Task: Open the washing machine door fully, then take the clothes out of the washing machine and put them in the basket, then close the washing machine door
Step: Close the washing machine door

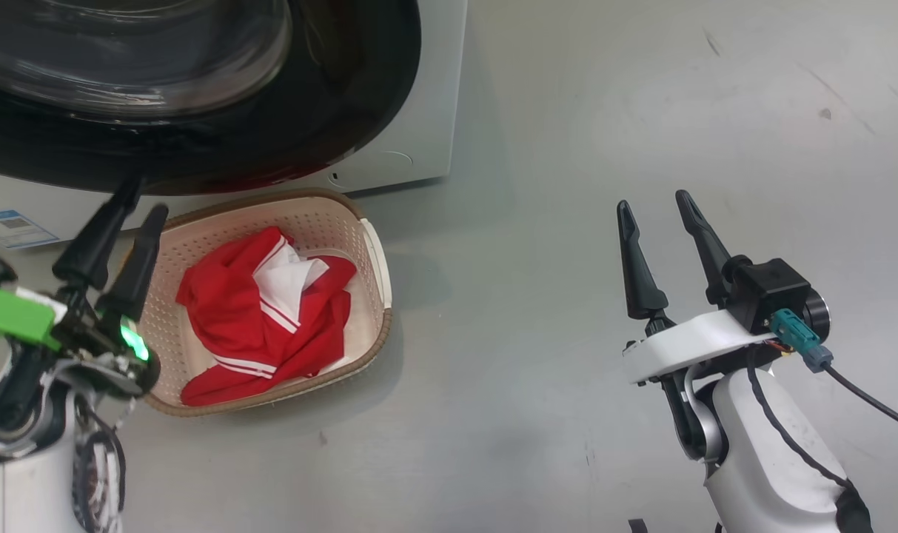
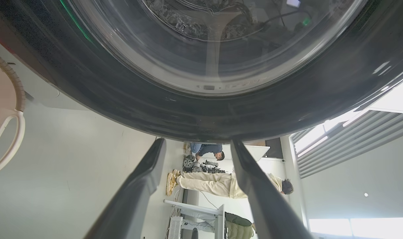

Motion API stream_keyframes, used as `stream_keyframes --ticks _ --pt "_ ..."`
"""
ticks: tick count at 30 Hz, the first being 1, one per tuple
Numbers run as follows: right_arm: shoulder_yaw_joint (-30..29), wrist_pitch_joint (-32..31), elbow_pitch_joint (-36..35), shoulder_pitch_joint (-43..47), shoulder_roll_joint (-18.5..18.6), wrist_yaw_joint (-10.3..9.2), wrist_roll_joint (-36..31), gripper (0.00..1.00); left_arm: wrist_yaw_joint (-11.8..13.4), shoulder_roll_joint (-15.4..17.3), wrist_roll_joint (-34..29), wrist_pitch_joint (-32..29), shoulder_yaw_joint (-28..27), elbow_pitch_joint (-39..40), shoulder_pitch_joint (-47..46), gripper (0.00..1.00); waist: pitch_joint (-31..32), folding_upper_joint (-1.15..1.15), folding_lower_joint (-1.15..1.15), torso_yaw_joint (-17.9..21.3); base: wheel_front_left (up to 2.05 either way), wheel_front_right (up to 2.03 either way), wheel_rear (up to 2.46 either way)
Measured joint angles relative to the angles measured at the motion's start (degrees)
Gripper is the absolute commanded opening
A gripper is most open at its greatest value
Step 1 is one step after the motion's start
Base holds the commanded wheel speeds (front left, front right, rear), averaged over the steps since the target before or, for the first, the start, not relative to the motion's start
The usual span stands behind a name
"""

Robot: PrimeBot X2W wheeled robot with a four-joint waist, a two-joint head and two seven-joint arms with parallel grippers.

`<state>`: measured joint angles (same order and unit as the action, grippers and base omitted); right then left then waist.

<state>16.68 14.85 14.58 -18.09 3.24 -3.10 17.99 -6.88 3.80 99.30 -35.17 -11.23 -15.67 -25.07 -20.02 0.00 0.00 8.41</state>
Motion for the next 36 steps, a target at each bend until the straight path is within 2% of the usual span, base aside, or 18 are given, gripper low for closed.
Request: stream_keyframes --ticks 18,28,31,36 --pt "-3.0 0.0 2.1 4.9 0.5 0.67 -0.9 1.0 0.0 -2.2 0.2 5.2 -2.2 9.2 16.2 1.0 5.6 0.0 0.0 -5.4 0.0 0.0 0.0" --pt "-3.5 0.0 2.7 7.1 0.6 1.48 -1.5 1.0 0.0 -2.2 -1.7 8.5 0.5 15.0 22.7 1.0 9.2 0.0 0.0 -8.4 0.0 0.0 0.0" --pt "-3.5 0.0 2.7 7.2 0.6 1.53 -1.6 1.0 0.0 -2.2 -4.0 10.2 1.5 16.4 23.4 1.0 10.1 0.0 0.0 -8.9 0.0 0.0 0.0" --pt "-3.5 0.0 2.8 7.6 0.6 1.8 -1.9 1.0 0.0 -2.2 -13.7 16.0 1.6 20.4 24.2 1.0 11.1 0.0 0.0 -9.4 0.0 0.0 0.0"
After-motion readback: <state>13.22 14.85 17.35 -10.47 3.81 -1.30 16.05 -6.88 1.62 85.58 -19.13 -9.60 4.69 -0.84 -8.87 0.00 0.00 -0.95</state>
